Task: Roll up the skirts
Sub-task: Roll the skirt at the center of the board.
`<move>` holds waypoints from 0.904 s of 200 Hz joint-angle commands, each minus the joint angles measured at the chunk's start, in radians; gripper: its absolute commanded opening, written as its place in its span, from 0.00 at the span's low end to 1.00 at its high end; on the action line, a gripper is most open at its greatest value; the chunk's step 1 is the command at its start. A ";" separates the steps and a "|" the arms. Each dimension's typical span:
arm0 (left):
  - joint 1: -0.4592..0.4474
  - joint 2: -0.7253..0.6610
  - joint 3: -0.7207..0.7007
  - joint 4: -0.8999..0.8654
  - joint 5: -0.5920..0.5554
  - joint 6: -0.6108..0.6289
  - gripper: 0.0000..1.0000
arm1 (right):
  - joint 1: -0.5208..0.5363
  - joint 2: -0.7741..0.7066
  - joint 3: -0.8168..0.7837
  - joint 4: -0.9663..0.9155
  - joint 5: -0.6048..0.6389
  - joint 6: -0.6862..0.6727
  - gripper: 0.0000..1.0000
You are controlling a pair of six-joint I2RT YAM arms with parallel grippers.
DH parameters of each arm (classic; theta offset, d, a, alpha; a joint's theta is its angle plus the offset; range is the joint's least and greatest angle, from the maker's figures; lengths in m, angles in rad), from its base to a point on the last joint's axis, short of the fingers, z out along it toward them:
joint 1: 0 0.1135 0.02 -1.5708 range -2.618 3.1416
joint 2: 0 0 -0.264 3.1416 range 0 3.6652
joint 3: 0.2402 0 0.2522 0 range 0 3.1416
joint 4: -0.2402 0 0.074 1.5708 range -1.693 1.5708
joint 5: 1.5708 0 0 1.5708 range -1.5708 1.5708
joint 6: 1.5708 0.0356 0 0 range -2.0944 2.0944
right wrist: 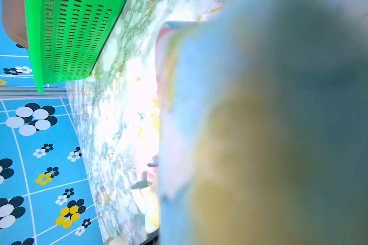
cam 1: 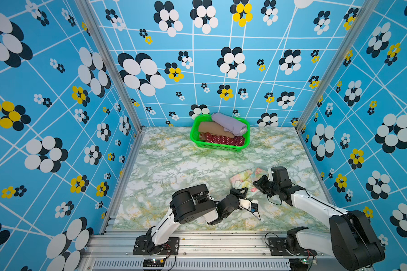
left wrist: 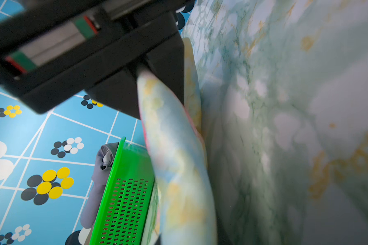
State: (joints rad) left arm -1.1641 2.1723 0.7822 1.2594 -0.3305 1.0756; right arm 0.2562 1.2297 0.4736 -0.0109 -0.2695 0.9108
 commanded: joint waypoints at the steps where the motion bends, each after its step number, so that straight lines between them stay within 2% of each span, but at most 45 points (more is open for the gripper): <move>1: 0.028 0.008 0.014 -0.065 0.025 -0.051 0.00 | 0.001 -0.050 -0.001 -0.096 -0.011 -0.039 0.32; 7: 0.035 -0.011 0.012 -0.105 0.042 -0.096 0.00 | -0.003 -0.067 0.000 -0.100 -0.005 -0.042 0.47; 15: 0.046 -0.044 0.016 -0.175 0.080 -0.169 0.00 | -0.010 -0.096 0.001 -0.104 0.007 -0.044 0.61; 24: 0.059 -0.079 0.032 -0.288 0.122 -0.235 0.00 | -0.019 -0.134 -0.001 -0.099 0.015 -0.048 0.70; 32: 0.064 -0.107 0.060 -0.378 0.138 -0.288 0.00 | -0.024 -0.168 -0.003 -0.102 0.027 -0.054 0.73; 35: 0.068 -0.120 0.072 -0.422 0.155 -0.314 0.00 | -0.024 -0.180 -0.002 -0.106 0.032 -0.057 0.77; 51: 0.115 -0.176 0.151 -0.663 0.325 -0.497 0.00 | -0.032 -0.219 0.006 -0.129 0.038 -0.072 0.79; 93: 0.218 -0.173 0.320 -0.986 0.613 -0.822 0.00 | -0.040 -0.263 -0.042 -0.143 0.021 -0.089 0.80; 109: 0.254 -0.182 0.299 -0.941 0.713 -0.968 0.00 | -0.044 -0.272 -0.078 -0.124 0.001 -0.105 0.82; 126: 0.299 -0.182 0.252 -0.821 0.807 -1.126 0.00 | -0.062 -0.299 -0.120 -0.099 -0.016 -0.102 0.86; 152: 0.357 -0.137 0.208 -0.646 0.912 -1.338 0.00 | -0.085 -0.337 -0.184 -0.013 -0.040 -0.075 0.86; 170: 0.395 -0.074 0.194 -0.477 0.997 -1.495 0.00 | -0.084 -0.311 -0.208 0.070 -0.067 -0.066 0.87; 181: 0.418 -0.017 0.195 -0.315 1.074 -1.647 0.00 | -0.085 -0.286 -0.225 0.136 -0.084 -0.060 0.87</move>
State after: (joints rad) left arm -0.7856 2.0510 0.9966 0.6395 0.5407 -0.2176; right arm 0.1757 0.9157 0.2745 -0.0341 -0.3012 0.8394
